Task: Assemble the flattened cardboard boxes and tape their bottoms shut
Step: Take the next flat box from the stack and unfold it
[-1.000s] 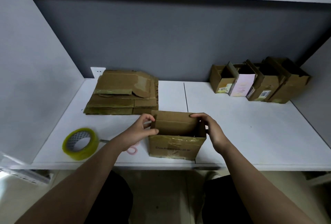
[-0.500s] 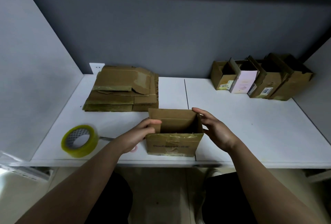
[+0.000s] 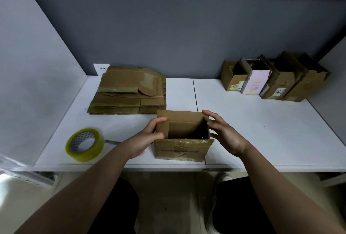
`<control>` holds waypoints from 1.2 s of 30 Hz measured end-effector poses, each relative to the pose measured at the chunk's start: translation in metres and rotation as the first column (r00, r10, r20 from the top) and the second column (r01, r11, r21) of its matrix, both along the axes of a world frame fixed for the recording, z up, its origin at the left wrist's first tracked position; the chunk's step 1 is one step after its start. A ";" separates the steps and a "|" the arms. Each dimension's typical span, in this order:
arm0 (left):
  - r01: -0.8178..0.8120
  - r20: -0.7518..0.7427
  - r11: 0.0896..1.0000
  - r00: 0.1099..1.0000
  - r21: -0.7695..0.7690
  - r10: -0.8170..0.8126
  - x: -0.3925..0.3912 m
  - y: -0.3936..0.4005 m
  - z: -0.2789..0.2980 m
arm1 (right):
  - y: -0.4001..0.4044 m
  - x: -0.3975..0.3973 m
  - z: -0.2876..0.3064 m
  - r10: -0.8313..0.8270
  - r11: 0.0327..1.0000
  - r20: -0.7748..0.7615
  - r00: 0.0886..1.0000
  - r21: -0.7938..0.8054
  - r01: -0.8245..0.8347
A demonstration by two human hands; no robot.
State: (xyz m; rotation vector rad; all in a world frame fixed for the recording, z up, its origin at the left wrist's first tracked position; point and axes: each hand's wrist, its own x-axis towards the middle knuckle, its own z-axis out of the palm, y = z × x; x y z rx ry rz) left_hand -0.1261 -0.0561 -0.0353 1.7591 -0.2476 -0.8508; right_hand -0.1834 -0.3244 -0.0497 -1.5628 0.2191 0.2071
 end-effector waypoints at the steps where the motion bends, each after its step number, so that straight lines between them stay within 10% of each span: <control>1: 0.004 -0.010 1.000 1.000 0.012 -0.004 0.000 0.001 0.000 | 0.002 0.000 0.000 -0.016 1.000 0.017 1.000 -0.021 0.016; 15: -0.135 0.190 0.990 0.974 0.032 0.126 -0.004 -0.008 0.002 | 0.009 -0.005 -0.001 -0.238 0.917 0.335 0.912 -0.232 0.324; 25: -0.065 0.037 0.998 0.997 -0.014 0.066 -0.005 0.006 -0.005 | 0.006 -0.026 -0.001 0.067 0.929 0.057 0.996 -0.368 -0.041; 36: -0.237 0.299 0.970 0.924 -0.047 0.240 -0.004 0.001 -0.017 | 0.019 -0.014 -0.007 -0.076 0.919 0.230 0.970 -0.361 0.157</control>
